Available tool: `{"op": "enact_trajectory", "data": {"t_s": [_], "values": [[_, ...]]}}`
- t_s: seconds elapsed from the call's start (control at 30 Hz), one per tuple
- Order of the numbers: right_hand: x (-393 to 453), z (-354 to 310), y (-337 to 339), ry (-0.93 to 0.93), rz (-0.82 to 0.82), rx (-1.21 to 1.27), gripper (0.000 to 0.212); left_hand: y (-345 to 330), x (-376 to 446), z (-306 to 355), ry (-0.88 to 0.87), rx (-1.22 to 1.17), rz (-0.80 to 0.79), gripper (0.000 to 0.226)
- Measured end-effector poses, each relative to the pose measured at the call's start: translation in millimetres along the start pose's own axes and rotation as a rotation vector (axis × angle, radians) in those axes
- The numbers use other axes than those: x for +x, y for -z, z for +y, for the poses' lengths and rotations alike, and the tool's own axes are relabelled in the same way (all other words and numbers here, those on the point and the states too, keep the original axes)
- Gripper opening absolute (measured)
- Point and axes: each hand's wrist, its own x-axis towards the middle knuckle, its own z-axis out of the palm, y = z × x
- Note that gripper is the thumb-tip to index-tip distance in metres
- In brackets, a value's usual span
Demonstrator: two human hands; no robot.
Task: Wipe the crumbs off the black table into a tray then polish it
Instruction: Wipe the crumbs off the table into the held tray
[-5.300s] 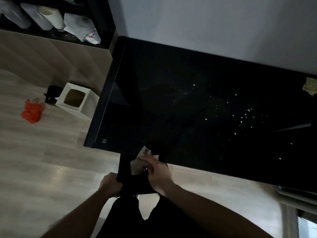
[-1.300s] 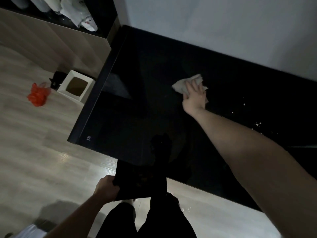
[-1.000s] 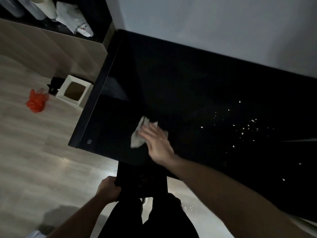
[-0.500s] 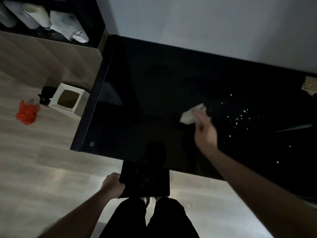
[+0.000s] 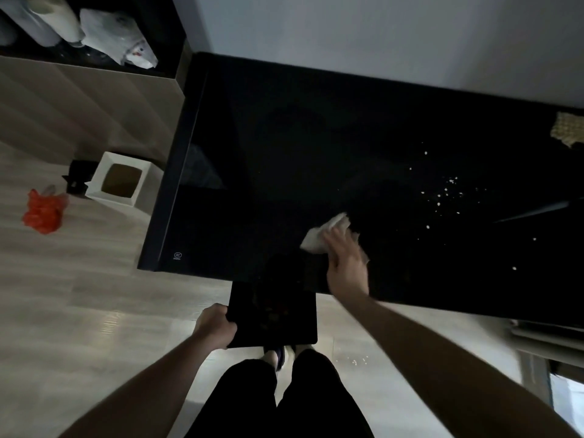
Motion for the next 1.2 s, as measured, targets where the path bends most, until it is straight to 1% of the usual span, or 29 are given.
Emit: {"op": "enact_trajectory", "data": {"t_s": [0.1,0.17,0.23,0.27,0.3,0.43,0.5,0.57,0.67,0.73,0.8,0.87,0.97,1.07,1.13,1.2], "values": [[-56.9,-28.0,-27.7,0.025,-0.085,0.079,0.066,1.6,-6.6,-0.8,0.002,0.012,-0.012,0.016],[-86.6,-46.0,-40.8,0.069,-0.155,0.227,0.067,3.4,-11.9,0.2,-0.007,0.033,-0.016,0.016],[-103.1,-61.4,-45.8,0.039,-0.263,0.385,0.069,4.7,-15.1,0.3,-0.011,0.036,-0.023,0.016],[-102.9,-67.1,-41.9,0.006,-0.277,0.431,0.069,5.2,-15.4,-0.4,-0.009,0.043,-0.028,0.016],[-96.4,-69.7,-35.0,-0.018,-0.248,0.438,0.069,5.6,-15.5,-1.0,-0.009,0.049,-0.034,0.016],[-28.6,-58.5,15.5,-0.030,-0.040,0.394,0.056,3.0,-12.4,-5.8,-0.016,-0.003,-0.035,0.020],[17.7,-44.7,42.1,-0.070,0.059,0.318,0.050,1.3,-10.2,-7.7,-0.021,-0.021,-0.023,0.022],[64.5,-29.6,60.9,-0.112,0.118,0.214,0.052,-0.7,-7.1,-9.7,-0.021,-0.019,-0.014,0.022],[121.6,-11.9,73.0,-0.149,0.106,0.088,0.053,-3.3,-2.8,-12.4,0.002,-0.007,0.009,0.019],[144.3,-4.2,67.2,-0.155,0.029,0.014,0.054,-4.6,0.2,-14.0,0.004,0.015,0.019,0.015],[148.5,-2.2,49.1,-0.108,-0.045,-0.139,0.057,-4.9,2.6,-14.4,0.005,0.035,0.035,0.014],[132.8,-8.5,26.9,0.001,-0.033,-0.254,0.061,-5.1,3.1,-15.1,0.016,0.032,0.058,0.014],[72.1,-34.5,-5.5,0.130,-0.028,-0.157,0.063,-3.9,-3.7,-15.1,0.039,0.026,0.070,0.013],[-7.1,-60.8,-39.9,0.156,-0.143,0.016,0.064,2.0,-11.6,-14.2,0.043,0.019,0.079,0.013],[-50.7,-74.8,-54.8,0.149,-0.247,0.121,0.059,5.0,-15.8,-15.5,0.053,0.010,0.065,0.013],[-76.3,-86.5,-56.3,0.143,-0.349,0.204,0.052,6.4,-17.0,-18.5,0.061,-0.030,0.053,0.015]]}}
